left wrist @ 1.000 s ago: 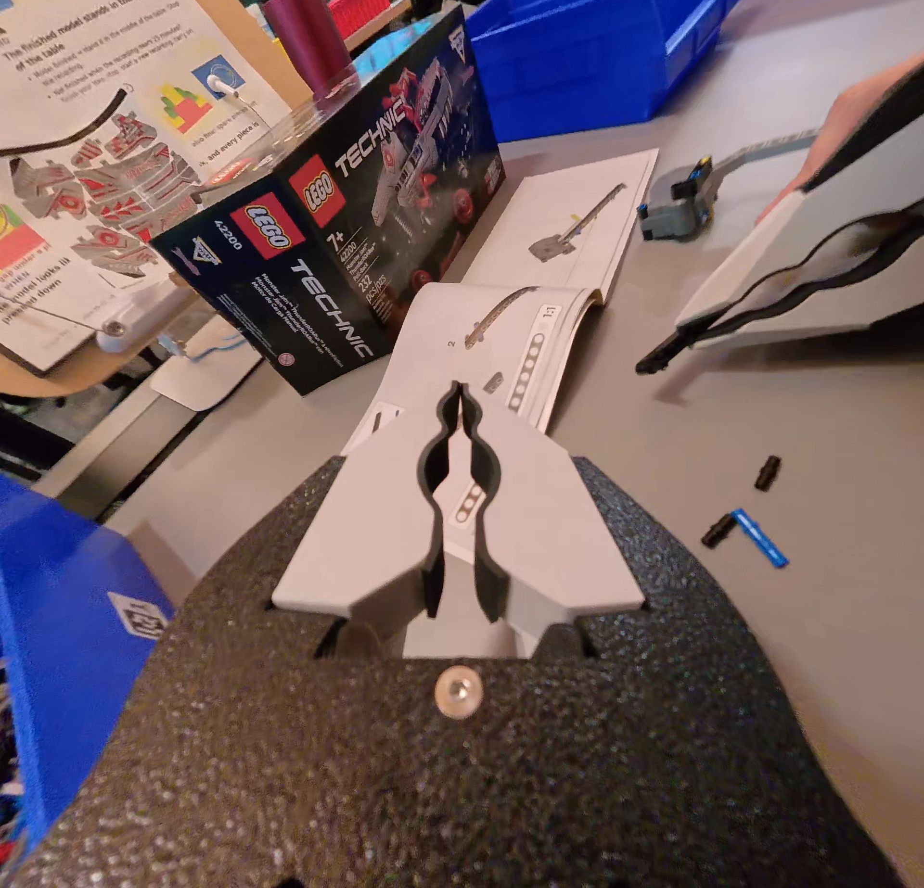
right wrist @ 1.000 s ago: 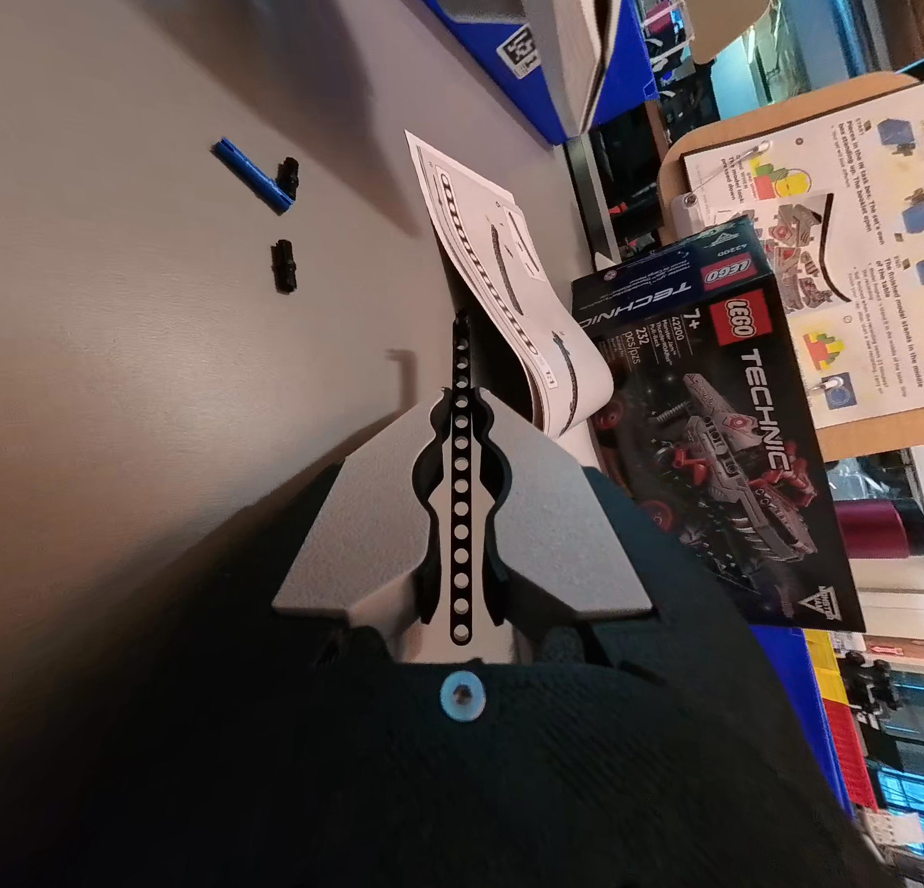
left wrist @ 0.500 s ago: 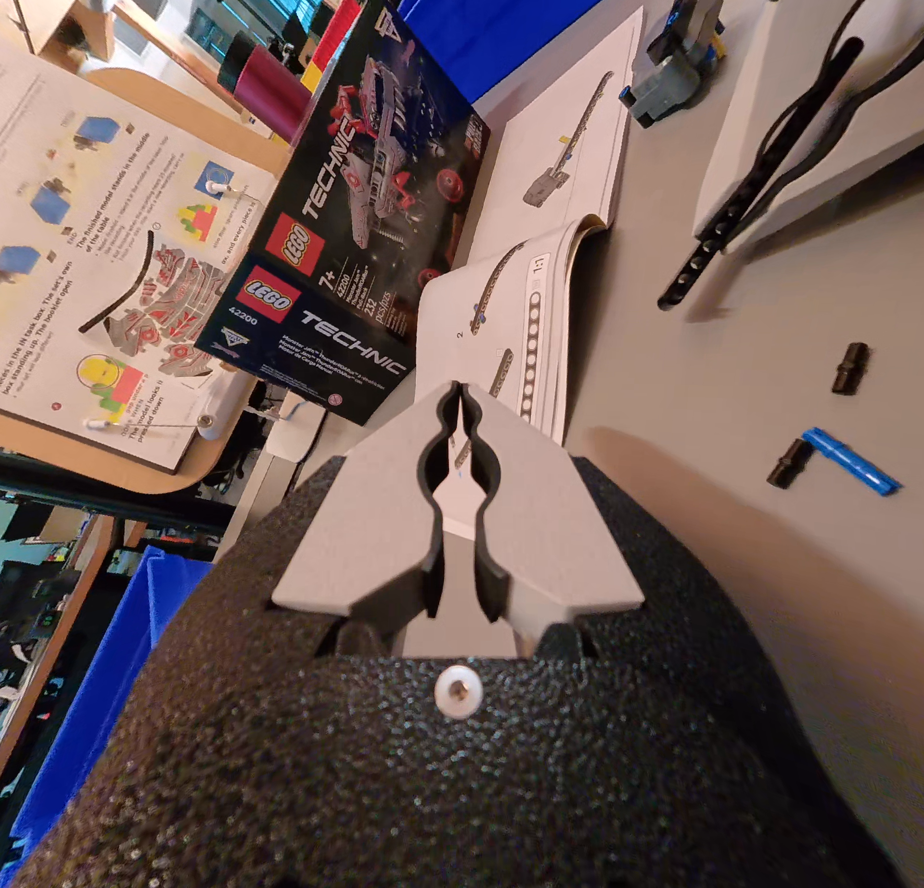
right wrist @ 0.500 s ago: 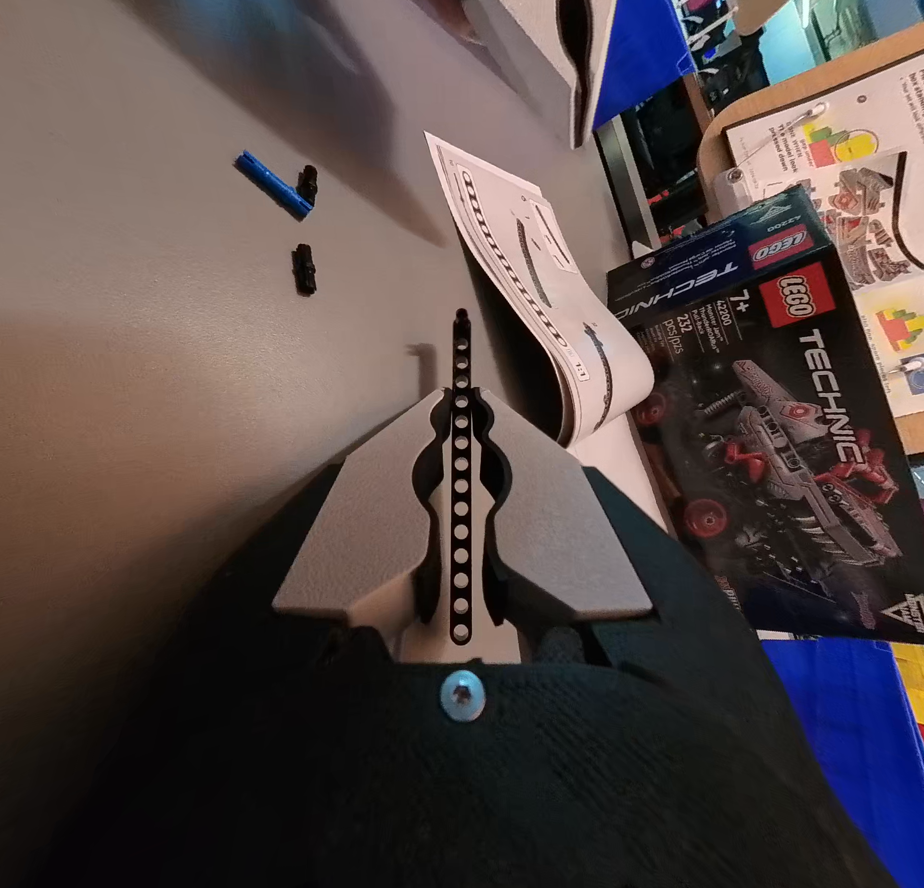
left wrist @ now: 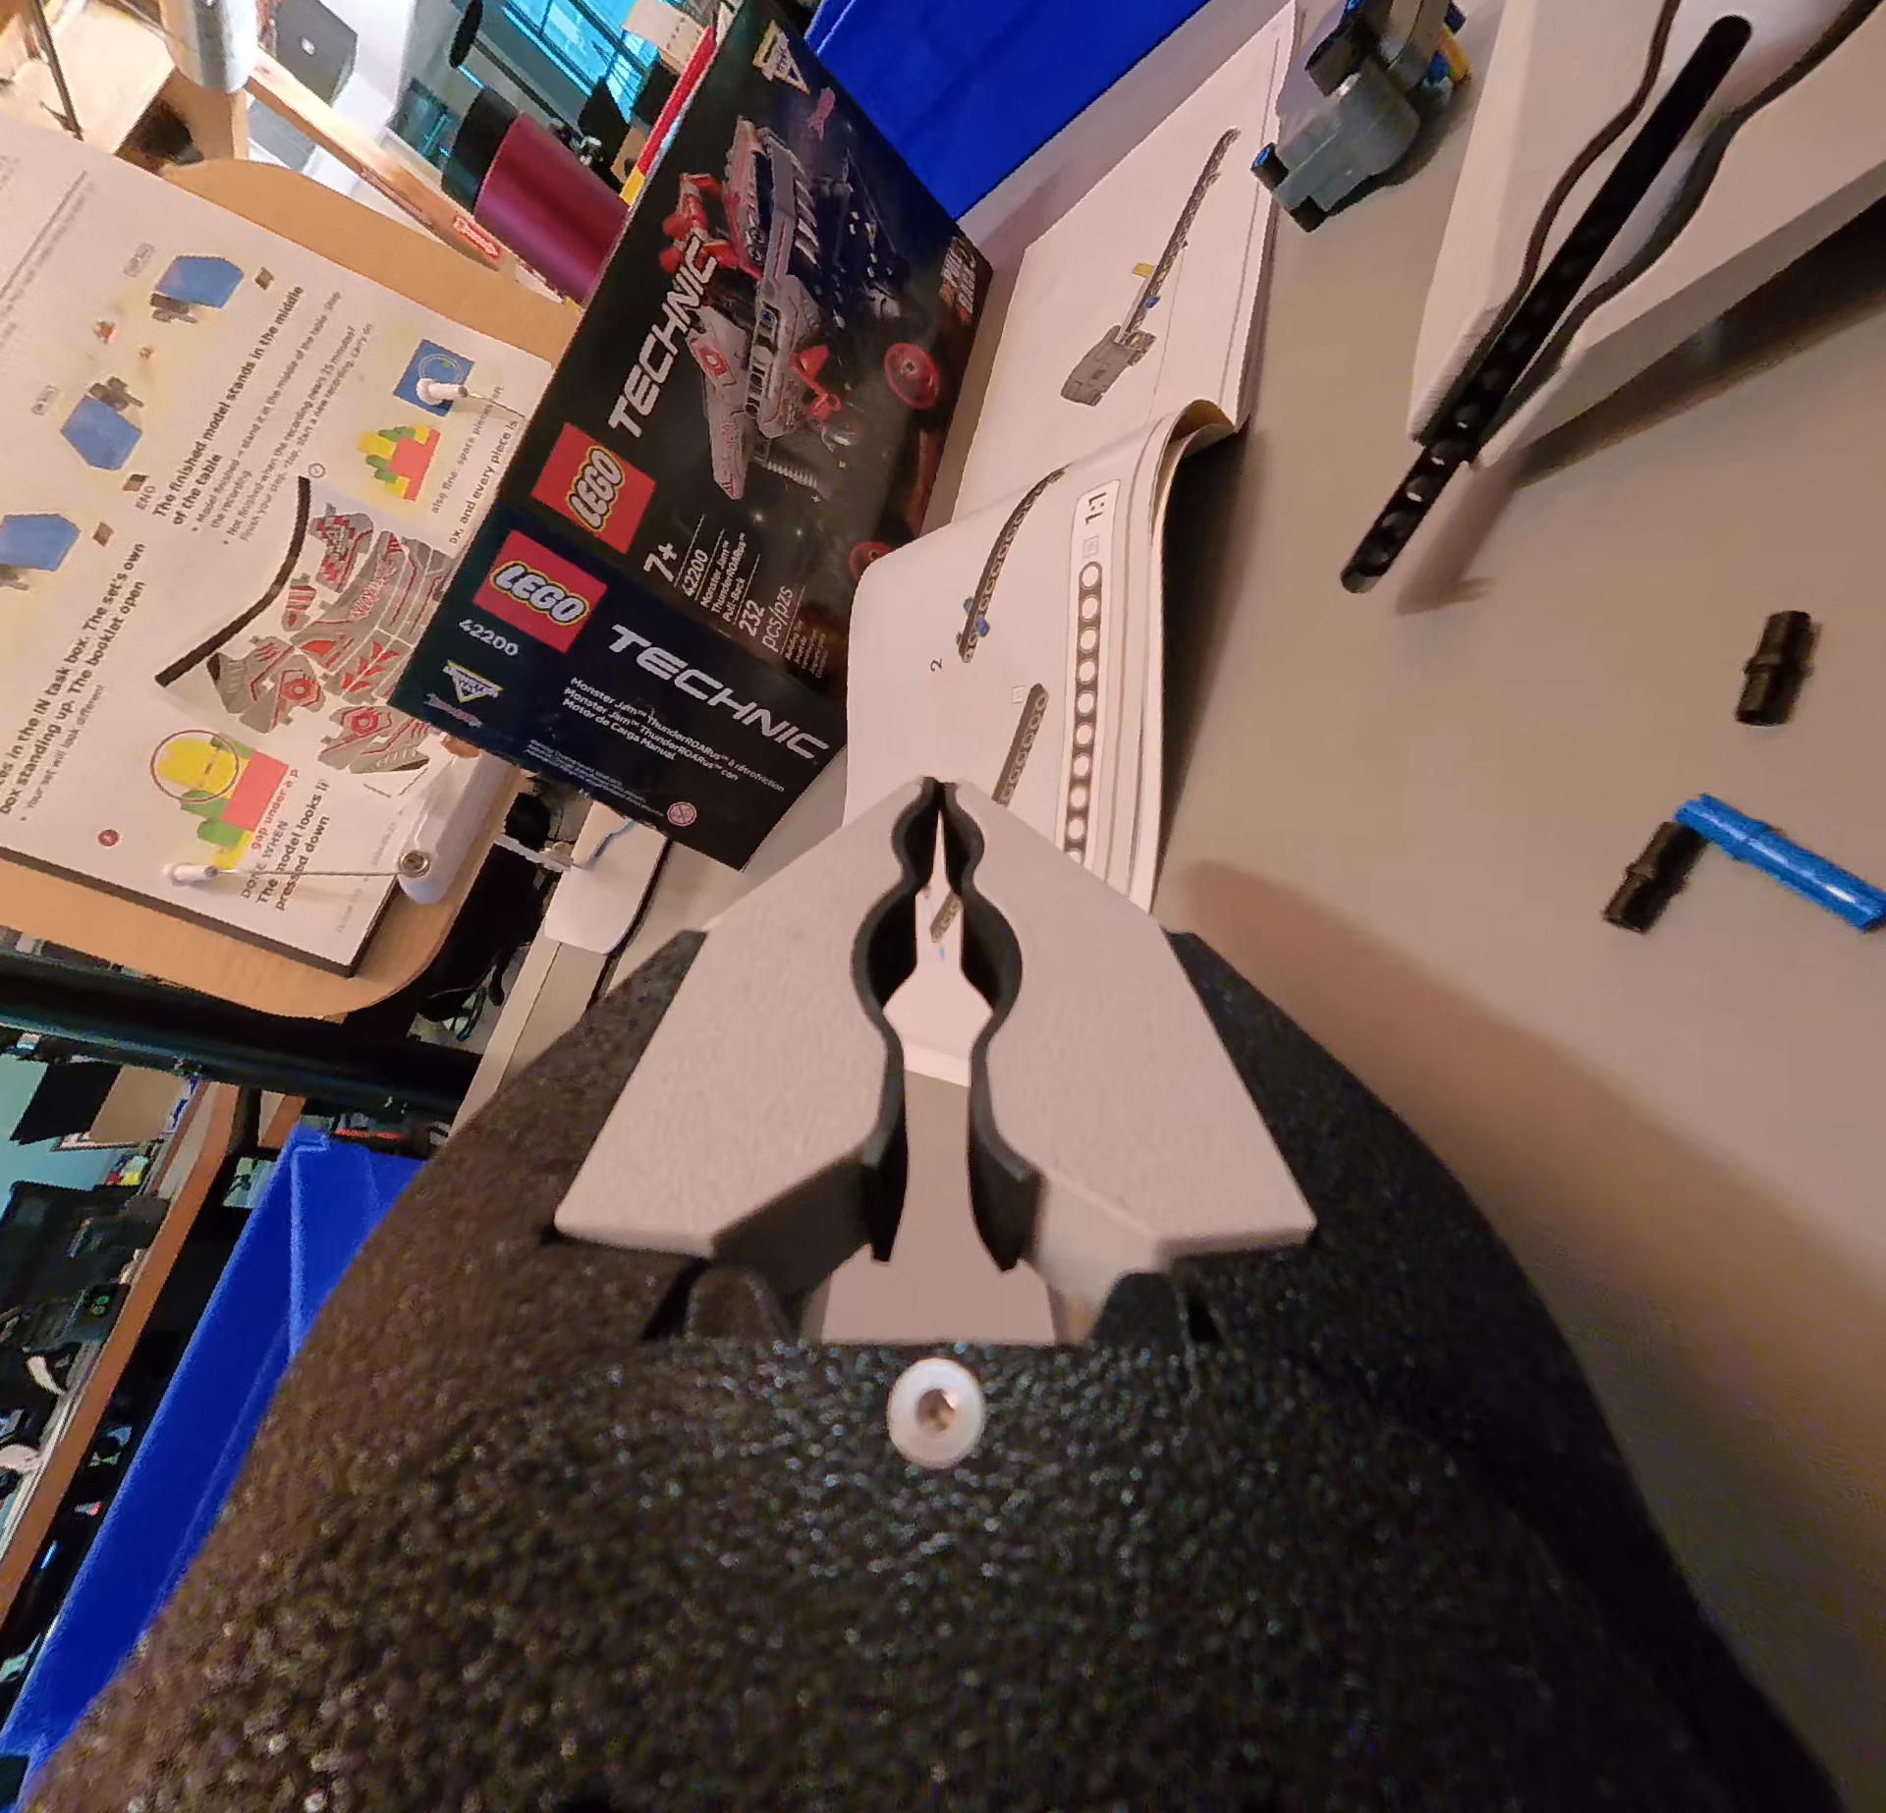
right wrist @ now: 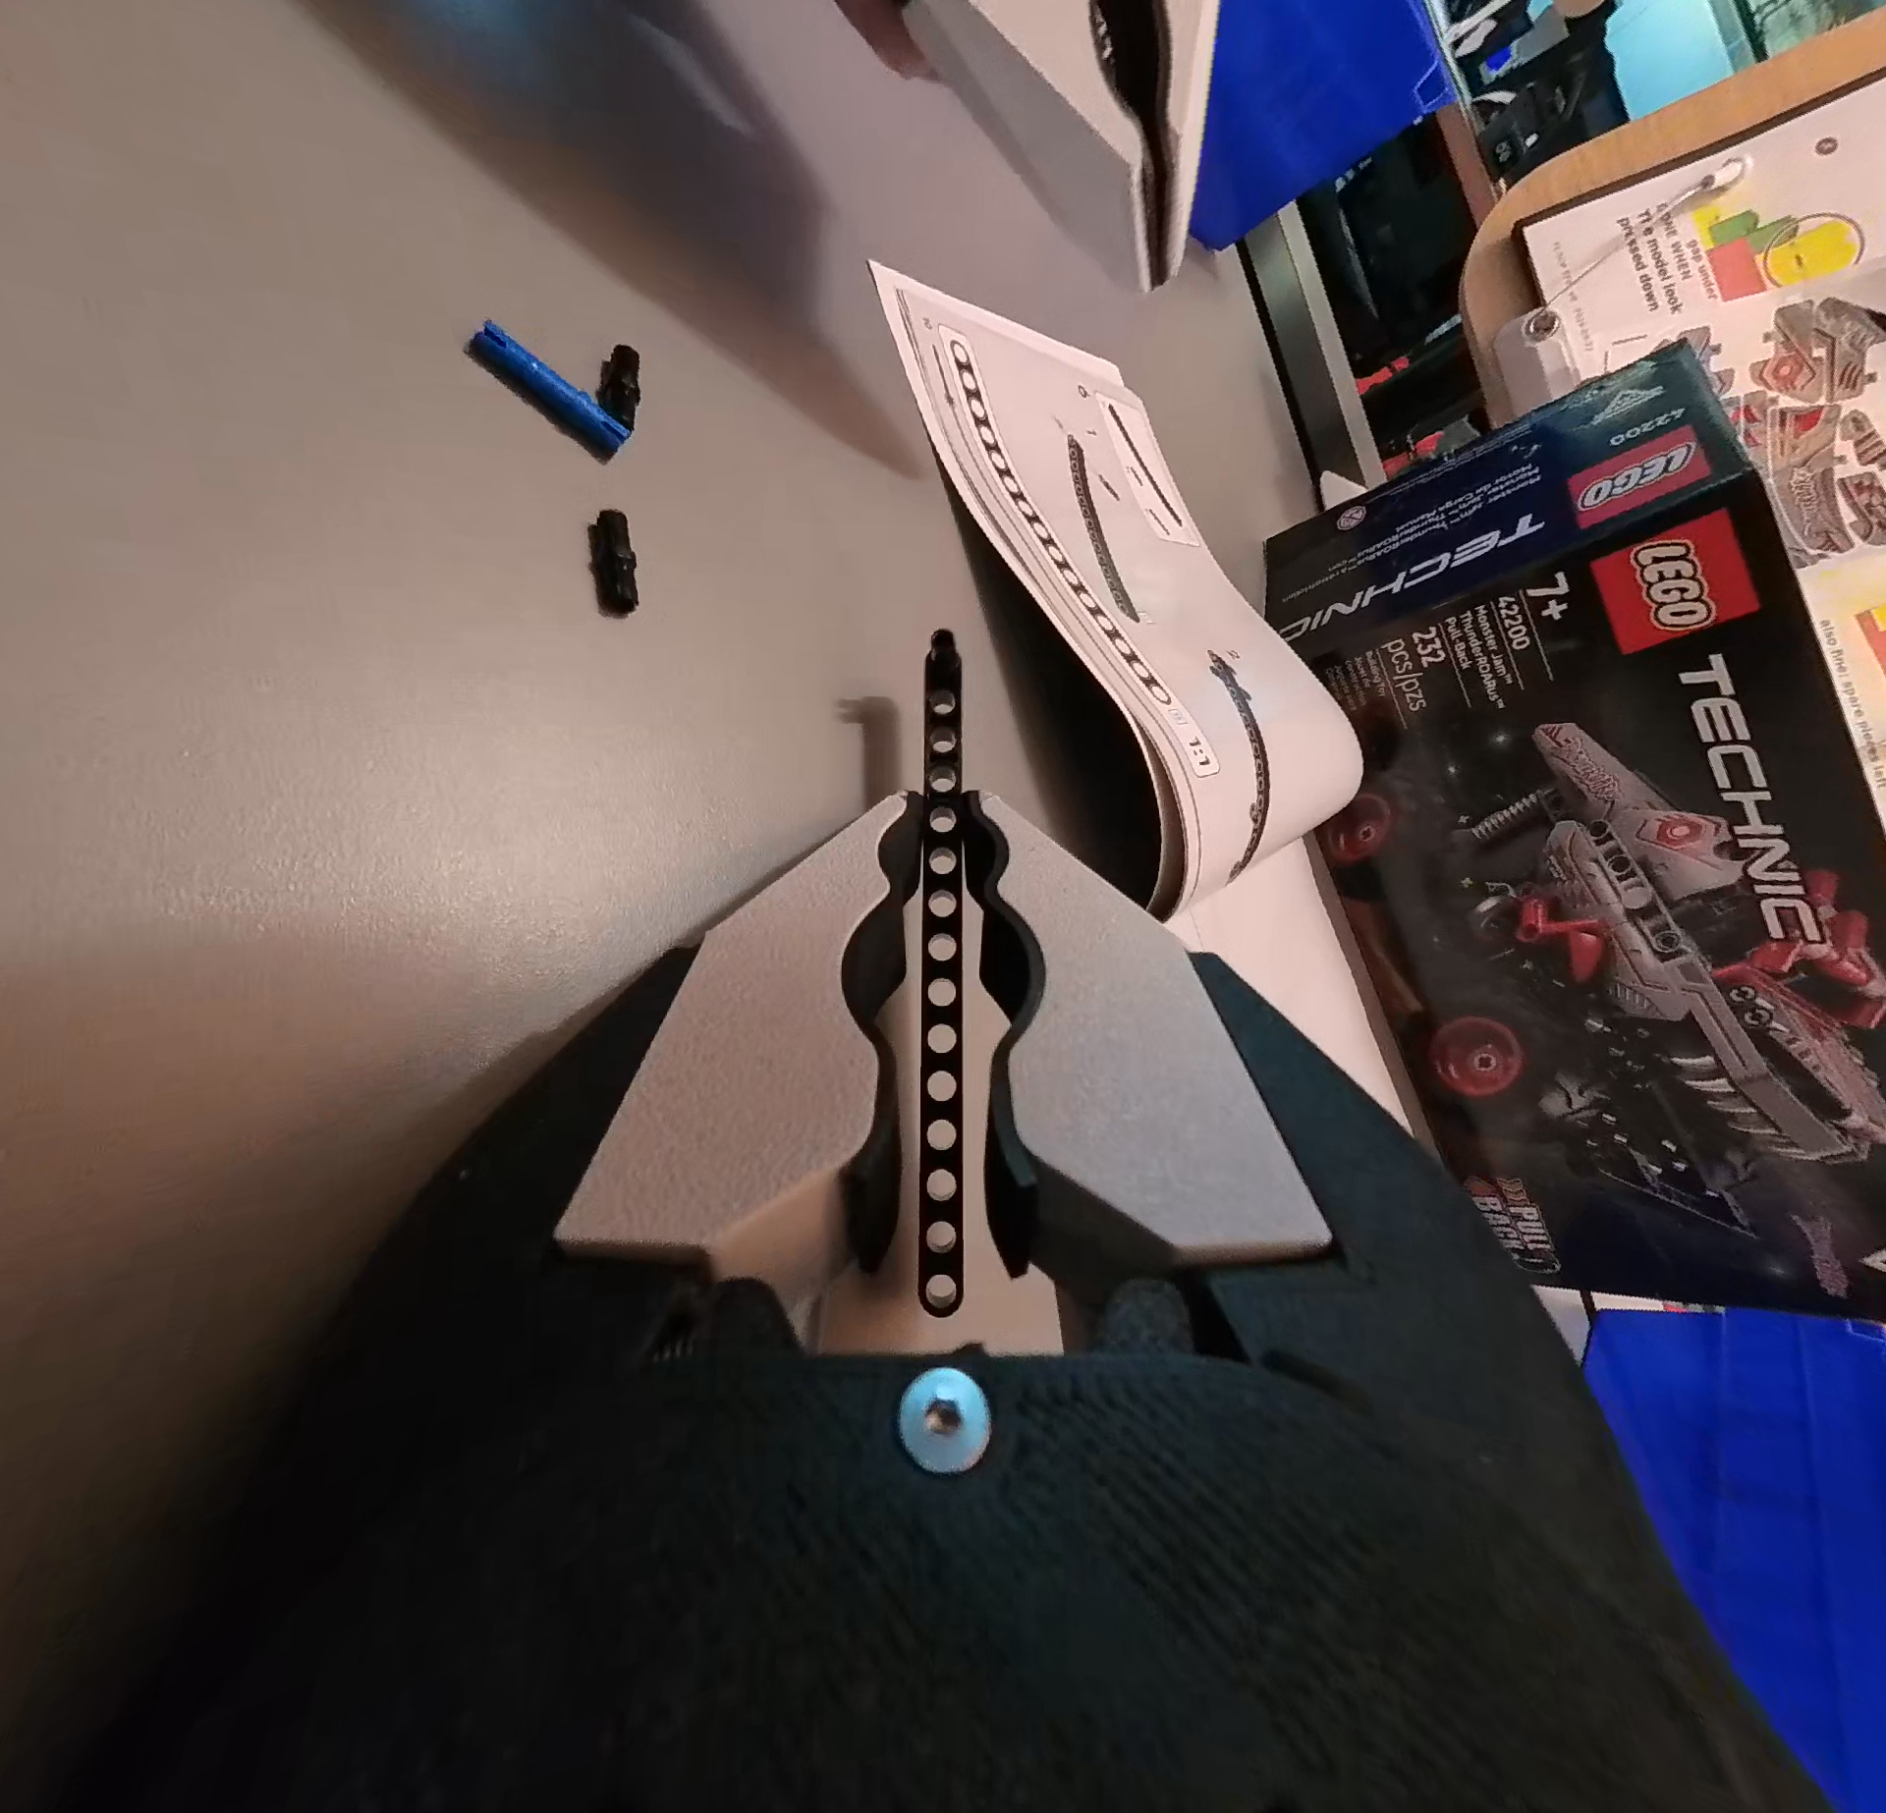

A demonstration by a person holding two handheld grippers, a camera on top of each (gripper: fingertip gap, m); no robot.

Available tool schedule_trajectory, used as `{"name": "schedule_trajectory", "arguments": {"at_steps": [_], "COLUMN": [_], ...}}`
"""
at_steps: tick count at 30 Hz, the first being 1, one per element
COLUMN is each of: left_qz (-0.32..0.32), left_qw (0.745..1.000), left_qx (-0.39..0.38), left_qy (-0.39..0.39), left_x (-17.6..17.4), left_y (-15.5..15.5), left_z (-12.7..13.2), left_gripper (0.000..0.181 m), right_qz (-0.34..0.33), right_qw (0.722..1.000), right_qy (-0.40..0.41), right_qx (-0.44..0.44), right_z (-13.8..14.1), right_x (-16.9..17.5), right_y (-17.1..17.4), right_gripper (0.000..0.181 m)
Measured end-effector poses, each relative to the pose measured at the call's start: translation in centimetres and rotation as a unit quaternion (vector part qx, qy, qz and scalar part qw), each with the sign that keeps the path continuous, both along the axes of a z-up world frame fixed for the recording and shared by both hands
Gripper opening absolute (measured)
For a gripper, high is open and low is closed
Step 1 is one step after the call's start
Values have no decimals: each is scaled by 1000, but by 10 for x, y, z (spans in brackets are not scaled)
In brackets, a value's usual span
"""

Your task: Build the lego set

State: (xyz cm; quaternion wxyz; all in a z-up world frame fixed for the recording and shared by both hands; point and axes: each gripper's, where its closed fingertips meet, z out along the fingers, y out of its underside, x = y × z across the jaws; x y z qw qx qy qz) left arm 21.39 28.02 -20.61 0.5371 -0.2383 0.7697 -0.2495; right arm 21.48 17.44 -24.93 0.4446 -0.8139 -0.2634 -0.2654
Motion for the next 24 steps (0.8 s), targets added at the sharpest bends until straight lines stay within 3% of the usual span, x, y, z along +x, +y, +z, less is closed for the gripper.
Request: {"name": "schedule_trajectory", "arguments": {"at_steps": [7, 16, 24], "left_qz": [4, -44, -21], "left_qw": [1000, 995, 999], "left_qx": [5, -85, -38], "left_qy": [-18, -12, -20], "left_x": [-3, -19, -50], "left_y": [1, -20, -36], "left_z": [9, 15, -1], "left_gripper": [0, 0, 0], "right_qz": [1, 5, 8], "right_qw": [1000, 1000, 1000], "right_qy": [-8, -4, -12], "right_qx": [-7, -2, -4], "right_z": [-2, -2, -3], "right_x": [1, 2, 0], "right_y": [4, 9, 13], "right_gripper": [5, 5, 5]}}
